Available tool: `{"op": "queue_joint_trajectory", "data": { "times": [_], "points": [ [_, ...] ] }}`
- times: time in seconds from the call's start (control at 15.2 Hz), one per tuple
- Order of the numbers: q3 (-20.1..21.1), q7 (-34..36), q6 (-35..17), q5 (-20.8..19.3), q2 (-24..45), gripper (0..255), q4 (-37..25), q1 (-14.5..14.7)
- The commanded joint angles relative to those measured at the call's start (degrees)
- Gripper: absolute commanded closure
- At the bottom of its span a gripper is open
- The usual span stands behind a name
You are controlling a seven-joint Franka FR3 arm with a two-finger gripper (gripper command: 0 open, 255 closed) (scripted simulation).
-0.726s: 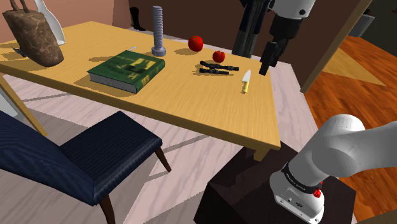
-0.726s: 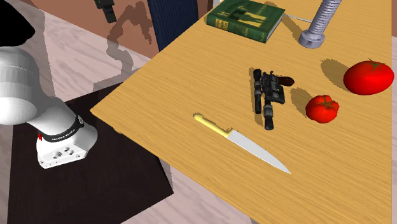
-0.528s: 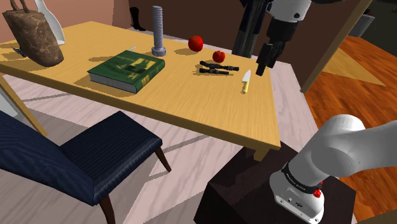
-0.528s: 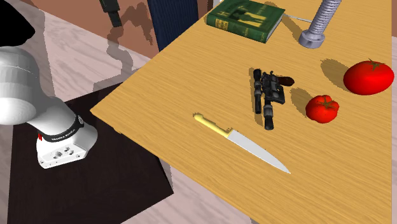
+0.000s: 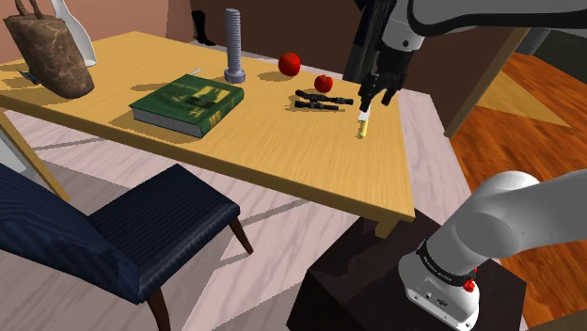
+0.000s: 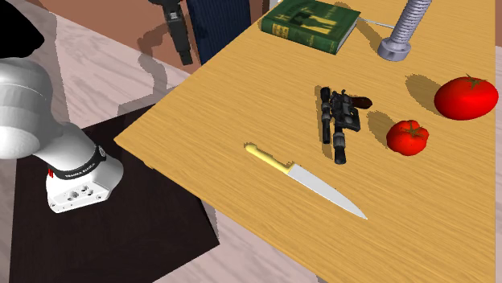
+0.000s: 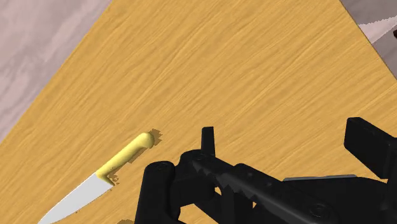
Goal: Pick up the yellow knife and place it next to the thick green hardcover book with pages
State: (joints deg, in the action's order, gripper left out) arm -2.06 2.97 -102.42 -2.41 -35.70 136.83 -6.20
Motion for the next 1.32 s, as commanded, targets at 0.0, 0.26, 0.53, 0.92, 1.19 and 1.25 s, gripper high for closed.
{"op": "queue_joint_trajectory", "data": {
  "times": [0.0, 0.26, 0.53, 0.92, 1.19, 1.25],
  "points": [
    [-0.8, 1.6, -4.1, -0.4, 3.2, 0, 0.0, -1.4],
    [-2.6, 4.5, -11.0, -0.9, 8.7, 0, -0.1, -4.0],
    [-4.6, 7.3, -17.5, -1.2, 14.5, 0, -1.0, -6.5],
    [-7.7, 11.1, -26.3, -0.6, 23.5, 0, -3.4, -9.8],
    [-9.9, 13.1, -31.5, 0.7, 29.6, 0, -5.6, -11.7],
    [-10.4, 13.5, -32.7, 1.1, 31.1, 0, -6.3, -12.2]
  ]
}}
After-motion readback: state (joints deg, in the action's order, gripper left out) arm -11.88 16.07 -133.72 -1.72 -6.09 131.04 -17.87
